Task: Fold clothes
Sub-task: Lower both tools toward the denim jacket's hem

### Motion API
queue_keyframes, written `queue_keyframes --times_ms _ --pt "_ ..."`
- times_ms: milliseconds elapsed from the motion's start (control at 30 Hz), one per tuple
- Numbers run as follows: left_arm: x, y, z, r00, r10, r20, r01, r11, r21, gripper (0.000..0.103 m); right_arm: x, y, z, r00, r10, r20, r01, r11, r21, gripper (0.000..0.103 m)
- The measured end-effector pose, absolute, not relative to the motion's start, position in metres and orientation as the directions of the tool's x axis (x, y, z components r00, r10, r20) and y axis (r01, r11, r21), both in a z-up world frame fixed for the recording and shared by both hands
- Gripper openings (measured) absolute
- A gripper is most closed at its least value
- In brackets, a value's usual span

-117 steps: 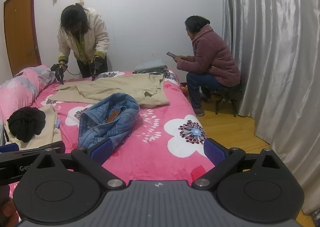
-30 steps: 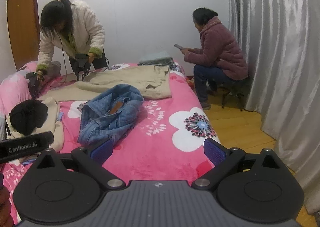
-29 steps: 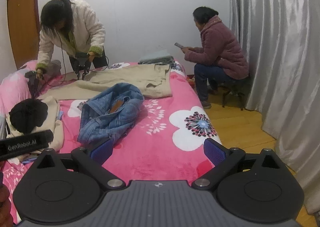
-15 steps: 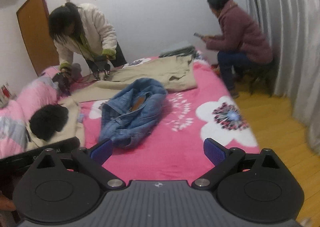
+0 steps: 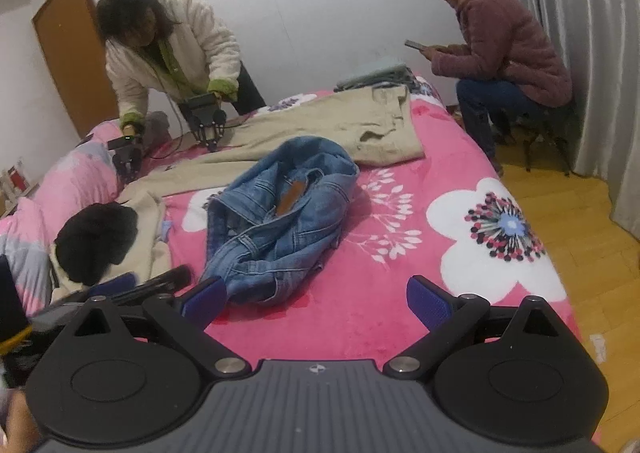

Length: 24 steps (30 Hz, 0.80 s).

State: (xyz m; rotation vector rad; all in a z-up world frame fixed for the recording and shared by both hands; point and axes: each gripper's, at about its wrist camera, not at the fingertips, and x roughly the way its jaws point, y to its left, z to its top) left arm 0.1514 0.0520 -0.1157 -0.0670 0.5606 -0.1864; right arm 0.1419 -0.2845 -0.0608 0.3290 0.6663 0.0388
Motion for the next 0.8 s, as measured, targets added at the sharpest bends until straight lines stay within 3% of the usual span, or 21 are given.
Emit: queue_keyframes --times_ms 267,333,467,700,800 --pt "0.207 0.053 -0.153 0.772 -0.204 -0.602 0.17 0.979 -0.113 0.07 0.165 -0.299 -0.084 0.779 0.142 -0.611 0.104 0.931 0.349 0.099" --pt "0.209 0.055 -0.158 0.763 -0.226 -0.606 0.183 0.974 -0.133 0.065 0.184 -0.301 -0.089 0.78 0.152 -0.607 0.09 0.933 0.35 0.094" --pt "0.206 0.054 -0.168 0.751 -0.247 -0.612 0.209 0.969 -0.135 0.065 0.228 -0.293 -0.102 0.761 0.24 -0.602 0.027 0.916 0.399 0.071" --pt "0.203 0.035 -0.182 0.767 -0.197 -0.61 0.304 0.95 0.076 0.072 0.27 -0.262 -0.126 0.695 0.353 -0.627 -0.047 0.892 0.45 0.065" --pt "0.208 0.04 -0.186 0.749 -0.232 -0.621 0.314 0.949 0.024 0.072 0.261 -0.264 -0.122 0.71 0.334 -0.62 -0.047 0.901 0.431 0.064"
